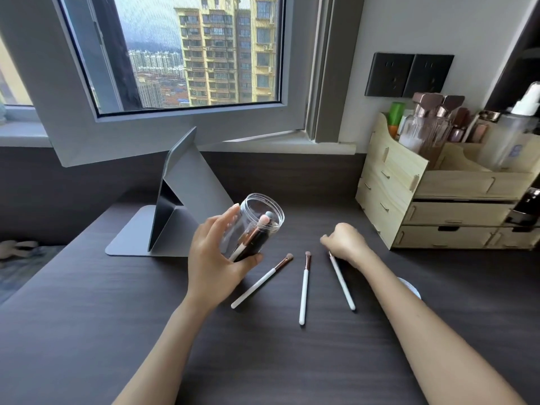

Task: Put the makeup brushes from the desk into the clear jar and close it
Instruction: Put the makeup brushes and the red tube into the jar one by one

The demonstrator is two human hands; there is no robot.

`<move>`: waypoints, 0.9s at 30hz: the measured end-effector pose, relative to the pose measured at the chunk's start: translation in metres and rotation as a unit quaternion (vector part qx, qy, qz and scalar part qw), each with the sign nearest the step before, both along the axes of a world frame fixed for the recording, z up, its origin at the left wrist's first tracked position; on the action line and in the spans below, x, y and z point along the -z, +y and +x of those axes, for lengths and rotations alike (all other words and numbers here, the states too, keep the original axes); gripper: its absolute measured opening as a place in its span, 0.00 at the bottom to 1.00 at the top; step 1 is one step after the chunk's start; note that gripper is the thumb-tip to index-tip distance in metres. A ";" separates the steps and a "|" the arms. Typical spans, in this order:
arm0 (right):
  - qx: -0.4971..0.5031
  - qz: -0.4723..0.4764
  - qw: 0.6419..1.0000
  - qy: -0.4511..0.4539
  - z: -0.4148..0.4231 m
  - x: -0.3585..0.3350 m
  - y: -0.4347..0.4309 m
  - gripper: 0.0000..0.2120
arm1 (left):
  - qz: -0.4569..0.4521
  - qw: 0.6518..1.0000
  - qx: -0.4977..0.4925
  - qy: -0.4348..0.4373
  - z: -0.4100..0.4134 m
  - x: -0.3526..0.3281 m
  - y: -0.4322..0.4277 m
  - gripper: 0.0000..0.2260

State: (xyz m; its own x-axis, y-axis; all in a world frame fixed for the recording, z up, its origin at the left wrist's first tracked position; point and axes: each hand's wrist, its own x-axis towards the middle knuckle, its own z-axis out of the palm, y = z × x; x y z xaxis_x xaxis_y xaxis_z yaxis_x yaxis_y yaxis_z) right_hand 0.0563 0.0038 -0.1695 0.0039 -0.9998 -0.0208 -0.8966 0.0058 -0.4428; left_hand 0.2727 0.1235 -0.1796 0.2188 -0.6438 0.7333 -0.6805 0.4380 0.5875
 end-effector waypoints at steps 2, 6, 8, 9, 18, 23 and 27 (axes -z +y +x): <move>0.000 -0.050 0.988 -0.148 -0.013 -0.014 0.006 0.21 | -0.003 1.000 -0.003 0.001 0.000 0.000 0.000 0.37; -0.001 -0.203 0.799 -0.567 -0.032 -0.066 0.044 0.12 | 0.001 1.000 0.002 0.001 -0.002 -0.002 0.002 0.37; -0.037 -0.271 0.703 -0.657 -0.034 -0.090 0.067 0.09 | 0.005 1.000 0.006 -0.004 -0.003 -0.001 0.002 0.37; -0.065 -0.295 0.679 -0.669 -0.031 -0.098 0.077 0.08 | 0.008 1.000 0.009 -0.005 -0.004 -0.001 0.002 0.37; -0.224 -0.364 0.853 -0.299 0.028 -0.069 0.079 0.03 | 0.000 0.999 0.030 -0.018 -0.010 -0.002 0.005 0.35; -0.245 -0.389 0.879 -0.129 0.033 -0.057 0.069 0.07 | 0.008 0.999 0.022 -0.031 -0.009 -0.001 0.004 0.35; -0.218 -0.323 0.876 -0.282 0.022 -0.054 0.073 0.11 | 0.012 1.000 0.012 -0.016 -0.008 -0.001 0.003 0.37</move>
State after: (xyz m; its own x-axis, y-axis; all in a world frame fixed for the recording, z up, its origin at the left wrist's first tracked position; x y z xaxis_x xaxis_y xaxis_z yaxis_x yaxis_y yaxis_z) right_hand 0.0779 0.0767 -0.1152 0.2161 -0.7027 0.6779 -0.3879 -0.6990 -0.6008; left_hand 0.2648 0.1263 -0.1788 0.1795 -0.6656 0.7244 -0.6890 0.4406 0.5755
